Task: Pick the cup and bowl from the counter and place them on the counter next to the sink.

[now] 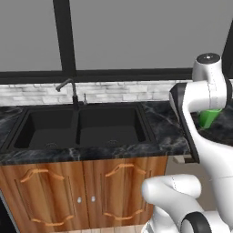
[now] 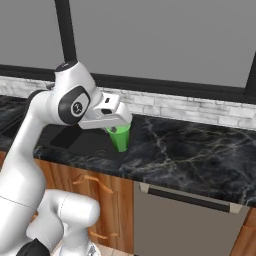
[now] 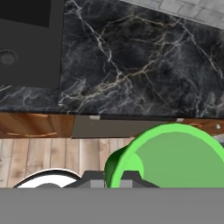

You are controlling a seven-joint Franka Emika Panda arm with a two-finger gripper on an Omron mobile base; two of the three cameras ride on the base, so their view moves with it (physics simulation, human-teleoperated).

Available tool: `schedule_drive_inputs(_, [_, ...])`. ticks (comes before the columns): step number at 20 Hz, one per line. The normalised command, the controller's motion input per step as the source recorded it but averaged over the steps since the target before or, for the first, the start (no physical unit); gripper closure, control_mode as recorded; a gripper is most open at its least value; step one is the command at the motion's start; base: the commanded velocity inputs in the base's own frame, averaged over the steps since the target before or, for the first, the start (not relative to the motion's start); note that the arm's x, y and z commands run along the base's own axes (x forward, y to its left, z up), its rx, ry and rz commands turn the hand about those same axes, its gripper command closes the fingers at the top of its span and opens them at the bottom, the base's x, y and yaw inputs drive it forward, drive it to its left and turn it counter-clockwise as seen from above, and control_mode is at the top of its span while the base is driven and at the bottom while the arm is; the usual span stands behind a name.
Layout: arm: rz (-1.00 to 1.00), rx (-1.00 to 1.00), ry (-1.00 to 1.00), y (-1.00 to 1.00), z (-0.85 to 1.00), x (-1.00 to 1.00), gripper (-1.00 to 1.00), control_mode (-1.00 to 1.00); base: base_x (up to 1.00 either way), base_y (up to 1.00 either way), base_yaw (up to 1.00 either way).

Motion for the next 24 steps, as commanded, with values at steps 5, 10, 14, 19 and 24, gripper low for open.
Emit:
schedule_drive_inputs(5, [0.0,0.0,0.0,0.0,0.0,0.0,1.0,1.0,0.05,0.28,-0.01])
schedule_drive_inputs(10, [0.0,0.0,0.0,0.0,0.0,0.0,1.0,1.0,0.13,0.09,0.01])
schedule_drive_inputs(14, [0.0,0.0,0.0,0.0,0.0,0.0,1.0,1.0,0.24,-0.03,0.01])
schedule_drive_inputs(19, [0.0,0.0,0.0,0.0,0.0,0.0,1.0,1.0,0.0,0.0,0.0])
schedule_drive_inputs(24, [0.0,0.0,0.0,0.0,0.0,0.0,1.0,-1.0,0.0,0.0,0.0])
